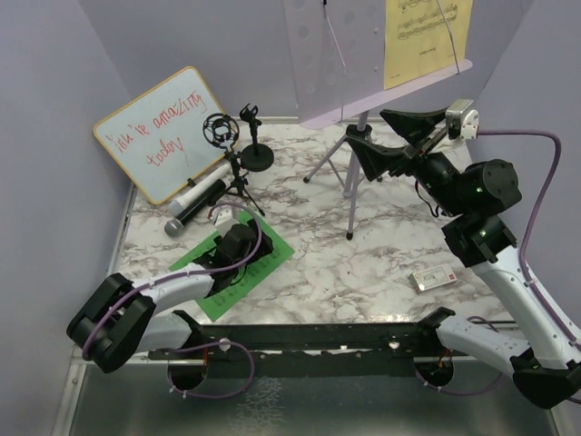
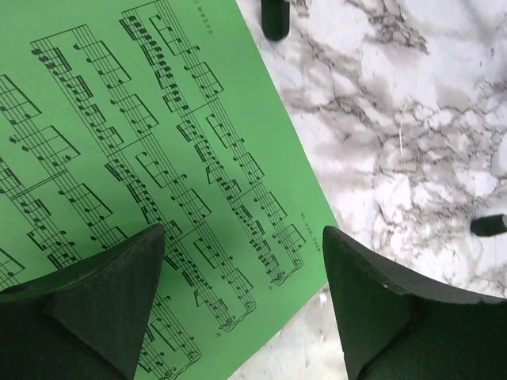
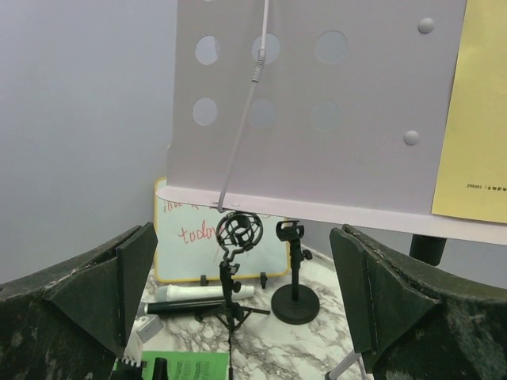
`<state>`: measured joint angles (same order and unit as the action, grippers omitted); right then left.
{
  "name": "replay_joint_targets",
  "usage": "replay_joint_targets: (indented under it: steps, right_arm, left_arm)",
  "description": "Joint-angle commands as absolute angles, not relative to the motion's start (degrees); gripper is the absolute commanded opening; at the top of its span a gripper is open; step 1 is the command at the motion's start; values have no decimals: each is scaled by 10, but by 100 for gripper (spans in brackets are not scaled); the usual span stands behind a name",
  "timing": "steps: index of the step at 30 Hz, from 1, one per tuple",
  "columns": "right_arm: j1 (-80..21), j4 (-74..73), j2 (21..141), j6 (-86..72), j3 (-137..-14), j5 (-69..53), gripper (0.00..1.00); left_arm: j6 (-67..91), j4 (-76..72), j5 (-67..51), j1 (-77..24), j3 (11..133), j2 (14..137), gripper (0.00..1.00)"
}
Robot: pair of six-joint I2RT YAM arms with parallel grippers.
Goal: Pack up the instrument practice props
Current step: Place the sheet music at the center of the board.
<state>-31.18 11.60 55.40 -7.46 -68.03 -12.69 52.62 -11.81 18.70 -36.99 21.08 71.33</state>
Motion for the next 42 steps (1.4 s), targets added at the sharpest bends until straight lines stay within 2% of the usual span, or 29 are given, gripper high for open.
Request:
replay_joint_targets:
  steps: [1, 12, 20, 28, 32, 36, 42]
  right_arm:
    - [-315, 143, 540, -77, -675, -127, 100]
    - [-315, 125, 549, -75, -672, -103, 100]
    - [-315, 113, 557, -71, -674, -88, 100]
    - [-315, 44, 552, -38, -672, 64, 100]
    - [-315, 18, 542, -43, -652, 91, 100]
    - [-315, 1, 531, -58, -618, 89, 100]
    - [-313, 41, 551, -66, -546, 68, 100]
  left_arm:
    - [575, 23, 156, -389, 175, 686, 82]
    - [526, 63, 252, -372, 202, 694, 85]
    - [460, 52, 244, -325, 242, 729, 85]
    - [431, 83, 219, -324, 283, 642, 86]
    - [410, 90, 181, -307, 328, 620, 88]
    - [379, 91, 93, -259, 383, 635, 88]
    - [290, 151, 21, -215, 495, 653, 89]
